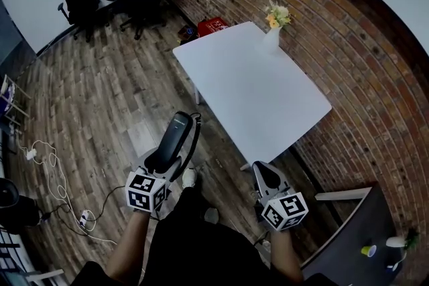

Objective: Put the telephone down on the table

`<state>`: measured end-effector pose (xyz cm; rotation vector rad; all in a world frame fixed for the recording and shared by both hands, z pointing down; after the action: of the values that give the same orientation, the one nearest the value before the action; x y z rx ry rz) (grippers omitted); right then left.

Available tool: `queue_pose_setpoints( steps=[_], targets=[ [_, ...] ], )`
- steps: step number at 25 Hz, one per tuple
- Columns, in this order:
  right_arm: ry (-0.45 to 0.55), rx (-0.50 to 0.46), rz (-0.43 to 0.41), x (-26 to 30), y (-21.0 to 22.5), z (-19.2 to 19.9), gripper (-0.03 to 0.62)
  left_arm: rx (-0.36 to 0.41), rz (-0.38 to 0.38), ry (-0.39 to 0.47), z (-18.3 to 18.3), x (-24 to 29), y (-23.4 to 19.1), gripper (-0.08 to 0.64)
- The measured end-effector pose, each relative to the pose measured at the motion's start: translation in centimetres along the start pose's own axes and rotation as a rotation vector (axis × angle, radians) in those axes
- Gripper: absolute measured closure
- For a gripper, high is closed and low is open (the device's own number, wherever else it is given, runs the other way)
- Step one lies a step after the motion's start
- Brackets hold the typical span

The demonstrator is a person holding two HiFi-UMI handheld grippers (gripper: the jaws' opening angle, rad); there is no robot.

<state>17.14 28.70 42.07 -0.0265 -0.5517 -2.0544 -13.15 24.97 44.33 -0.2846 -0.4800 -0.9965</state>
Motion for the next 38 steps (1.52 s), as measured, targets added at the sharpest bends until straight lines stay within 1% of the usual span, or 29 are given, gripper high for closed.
queue_pose_setpoints(
  steps=[7, 12, 17, 25, 30, 38],
  targets=[
    [0.001, -0.001, 0.032, 4.3, 1.2, -1.7, 0.569, -0.008, 0.025, -0.003, -1.5, 3.6, -3.9, 0.288],
    [-0.013, -0.017, 0.029, 8.7, 1.7, -2.9, 0.569, -0.009, 0.041, -0.001, -3.1, 6.6, -7.2, 0.288],
    [-0.020, -0.027, 0.035, 12.9, 1.7, -4.5, 0.569, -0.012, 0.062, 0.002, -4.6, 9.3, -10.8, 0.288],
    [-0.007, -0.023, 0.072, 18.5, 1.6, -6.6, 0.569, -0.003, 0.106, 0.005, -6.8, 12.9, -16.1, 0.288],
    [0.009, -0.027, 0.098, 21.2, 1.4, -7.4, 0.569, 0.010, 0.115, 0.017, -7.8, 14.6, -19.1, 0.288],
    [-0.003, -0.030, 0.109, 24.8, 1.2, -8.3, 0.569, -0.003, 0.129, 0.013, -8.3, 16.4, -22.6, 0.288]
  ],
)
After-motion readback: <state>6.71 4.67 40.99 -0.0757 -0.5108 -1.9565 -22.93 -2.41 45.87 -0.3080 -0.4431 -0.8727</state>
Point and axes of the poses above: the fingertips, and each gripper's own axes: x forward along the fingers, y to its right, z out of its underside, the point moved 6 cm from there along -x, backward along the fingers, and after that the axes turned 7 degrees about x, right-handed, at the moved point
